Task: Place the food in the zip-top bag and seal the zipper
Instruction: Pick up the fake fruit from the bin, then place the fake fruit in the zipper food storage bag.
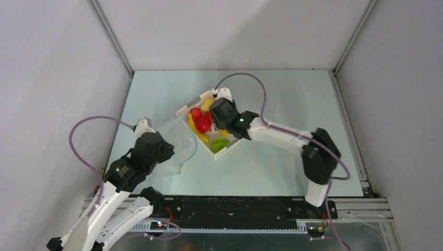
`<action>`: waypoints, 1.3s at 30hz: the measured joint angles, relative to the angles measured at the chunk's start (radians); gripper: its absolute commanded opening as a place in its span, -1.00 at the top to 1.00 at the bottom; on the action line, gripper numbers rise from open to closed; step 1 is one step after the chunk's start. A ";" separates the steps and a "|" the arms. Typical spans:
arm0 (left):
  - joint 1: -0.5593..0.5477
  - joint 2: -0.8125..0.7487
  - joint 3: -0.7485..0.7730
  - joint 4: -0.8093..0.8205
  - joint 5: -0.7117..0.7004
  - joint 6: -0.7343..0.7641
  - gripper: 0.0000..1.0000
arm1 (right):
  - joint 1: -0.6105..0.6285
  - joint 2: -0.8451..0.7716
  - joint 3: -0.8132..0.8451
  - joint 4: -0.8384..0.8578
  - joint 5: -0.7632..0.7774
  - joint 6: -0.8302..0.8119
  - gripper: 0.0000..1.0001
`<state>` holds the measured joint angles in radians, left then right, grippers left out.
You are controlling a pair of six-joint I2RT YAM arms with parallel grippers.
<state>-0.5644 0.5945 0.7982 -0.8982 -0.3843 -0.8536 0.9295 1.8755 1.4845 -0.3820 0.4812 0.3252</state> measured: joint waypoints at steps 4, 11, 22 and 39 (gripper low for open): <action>0.000 0.000 0.000 0.011 0.025 0.000 1.00 | 0.040 -0.225 -0.082 0.041 -0.053 0.032 0.51; 0.000 0.000 0.000 0.038 0.060 0.000 1.00 | 0.125 -0.377 -0.177 0.167 -0.224 0.154 0.51; 0.000 -0.026 -0.001 0.052 0.113 0.000 1.00 | 0.234 -0.245 -0.194 0.360 -0.329 0.320 0.35; 0.000 -0.058 -0.018 0.036 0.122 0.009 1.00 | 0.251 -0.100 0.013 0.261 -0.283 0.270 -0.99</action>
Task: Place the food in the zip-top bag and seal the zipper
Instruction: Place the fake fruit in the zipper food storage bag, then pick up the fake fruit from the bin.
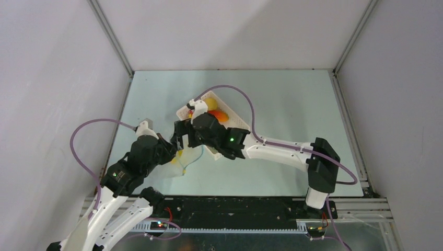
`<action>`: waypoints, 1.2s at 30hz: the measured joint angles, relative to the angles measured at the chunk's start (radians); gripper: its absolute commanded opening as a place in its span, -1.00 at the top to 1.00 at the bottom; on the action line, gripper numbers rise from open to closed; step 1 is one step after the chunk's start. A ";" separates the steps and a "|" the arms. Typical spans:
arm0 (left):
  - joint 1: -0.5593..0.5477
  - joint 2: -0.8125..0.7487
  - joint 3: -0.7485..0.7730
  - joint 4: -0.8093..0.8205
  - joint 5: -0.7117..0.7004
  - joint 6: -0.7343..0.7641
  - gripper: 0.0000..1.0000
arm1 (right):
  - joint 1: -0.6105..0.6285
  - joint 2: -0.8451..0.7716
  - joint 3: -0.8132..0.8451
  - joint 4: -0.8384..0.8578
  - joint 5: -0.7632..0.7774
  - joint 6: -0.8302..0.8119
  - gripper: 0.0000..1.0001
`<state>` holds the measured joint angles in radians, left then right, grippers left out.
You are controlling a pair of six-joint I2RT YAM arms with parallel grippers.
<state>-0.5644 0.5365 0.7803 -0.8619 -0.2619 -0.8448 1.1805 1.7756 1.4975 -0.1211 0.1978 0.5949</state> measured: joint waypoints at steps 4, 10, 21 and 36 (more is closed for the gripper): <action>0.000 0.000 0.000 0.000 -0.012 0.000 1.00 | 0.007 -0.097 -0.067 0.000 0.035 -0.067 -0.99; 0.000 0.001 0.000 -0.002 -0.045 0.000 1.00 | -0.016 -0.285 -0.168 -0.006 0.097 -0.161 -0.99; 0.000 0.010 0.008 -0.055 -0.127 -0.002 1.00 | -0.246 -0.267 -0.241 -0.115 -0.048 -0.382 -0.96; 0.000 0.022 0.008 -0.069 -0.140 0.001 1.00 | -0.341 0.133 -0.100 -0.105 -0.067 -0.656 -0.83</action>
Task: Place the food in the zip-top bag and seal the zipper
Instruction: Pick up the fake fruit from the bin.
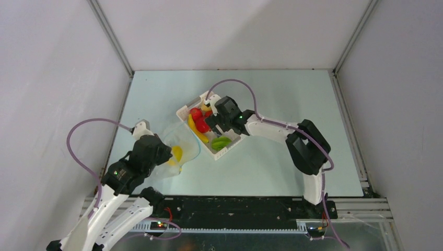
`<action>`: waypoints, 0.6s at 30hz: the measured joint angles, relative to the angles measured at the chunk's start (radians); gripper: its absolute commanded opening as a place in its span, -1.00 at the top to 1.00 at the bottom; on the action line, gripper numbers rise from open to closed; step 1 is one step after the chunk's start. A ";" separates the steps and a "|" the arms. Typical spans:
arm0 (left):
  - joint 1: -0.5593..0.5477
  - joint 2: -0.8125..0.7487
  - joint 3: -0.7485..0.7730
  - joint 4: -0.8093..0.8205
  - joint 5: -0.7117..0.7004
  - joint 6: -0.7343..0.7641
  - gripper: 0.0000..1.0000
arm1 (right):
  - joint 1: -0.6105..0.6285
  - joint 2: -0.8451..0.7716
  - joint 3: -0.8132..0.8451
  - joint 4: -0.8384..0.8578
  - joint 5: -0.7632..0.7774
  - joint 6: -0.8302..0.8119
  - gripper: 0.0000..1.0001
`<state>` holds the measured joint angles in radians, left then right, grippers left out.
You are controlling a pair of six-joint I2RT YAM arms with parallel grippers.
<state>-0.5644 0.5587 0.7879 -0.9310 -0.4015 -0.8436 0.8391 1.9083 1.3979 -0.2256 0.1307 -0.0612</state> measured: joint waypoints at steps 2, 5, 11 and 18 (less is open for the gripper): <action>0.000 0.000 0.000 0.000 -0.005 0.006 1.00 | -0.007 0.043 0.031 0.000 0.005 -0.072 -0.84; 0.000 0.000 0.000 0.000 -0.009 0.006 1.00 | -0.012 0.084 0.069 0.004 0.023 -0.174 -0.84; 0.000 0.007 0.000 0.001 -0.014 0.006 1.00 | -0.008 0.150 0.141 0.039 0.035 -0.338 -0.84; 0.000 0.013 -0.001 0.001 -0.015 0.006 1.00 | -0.011 0.229 0.201 0.043 0.028 -0.418 -0.74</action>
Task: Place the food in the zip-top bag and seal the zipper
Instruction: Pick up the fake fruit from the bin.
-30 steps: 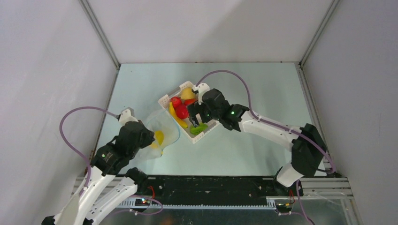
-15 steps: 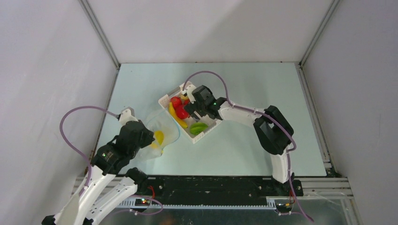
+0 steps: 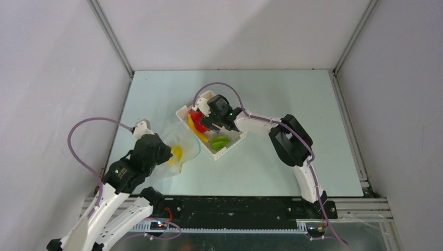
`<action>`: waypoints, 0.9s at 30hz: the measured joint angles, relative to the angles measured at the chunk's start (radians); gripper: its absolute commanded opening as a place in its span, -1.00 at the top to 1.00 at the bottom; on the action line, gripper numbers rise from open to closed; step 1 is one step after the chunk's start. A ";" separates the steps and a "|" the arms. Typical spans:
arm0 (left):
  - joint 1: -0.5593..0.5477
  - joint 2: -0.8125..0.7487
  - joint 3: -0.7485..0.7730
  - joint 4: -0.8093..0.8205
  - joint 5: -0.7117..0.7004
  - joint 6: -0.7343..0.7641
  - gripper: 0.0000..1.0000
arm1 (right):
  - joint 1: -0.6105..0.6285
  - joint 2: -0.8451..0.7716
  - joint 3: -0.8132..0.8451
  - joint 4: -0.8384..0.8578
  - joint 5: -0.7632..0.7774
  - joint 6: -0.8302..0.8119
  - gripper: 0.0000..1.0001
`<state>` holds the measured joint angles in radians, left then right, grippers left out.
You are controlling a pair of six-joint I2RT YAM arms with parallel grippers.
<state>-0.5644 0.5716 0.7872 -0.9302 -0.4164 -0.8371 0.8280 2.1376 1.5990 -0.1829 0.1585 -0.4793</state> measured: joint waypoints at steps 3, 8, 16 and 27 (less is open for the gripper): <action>0.000 0.004 0.000 0.000 0.000 0.000 1.00 | -0.006 0.026 0.009 -0.007 -0.013 -0.016 -0.74; 0.000 0.022 0.000 0.001 0.000 0.000 1.00 | -0.024 0.059 0.030 -0.018 -0.037 -0.023 -0.69; 0.000 0.043 0.000 0.002 0.000 0.000 1.00 | -0.034 0.084 0.057 -0.029 -0.070 -0.022 -0.45; 0.000 0.043 0.000 0.003 0.000 0.000 1.00 | -0.032 0.110 0.087 -0.026 -0.049 0.002 0.11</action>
<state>-0.5644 0.6144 0.7872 -0.9268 -0.4168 -0.8368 0.7963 2.2475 1.6855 -0.2085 0.1093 -0.4774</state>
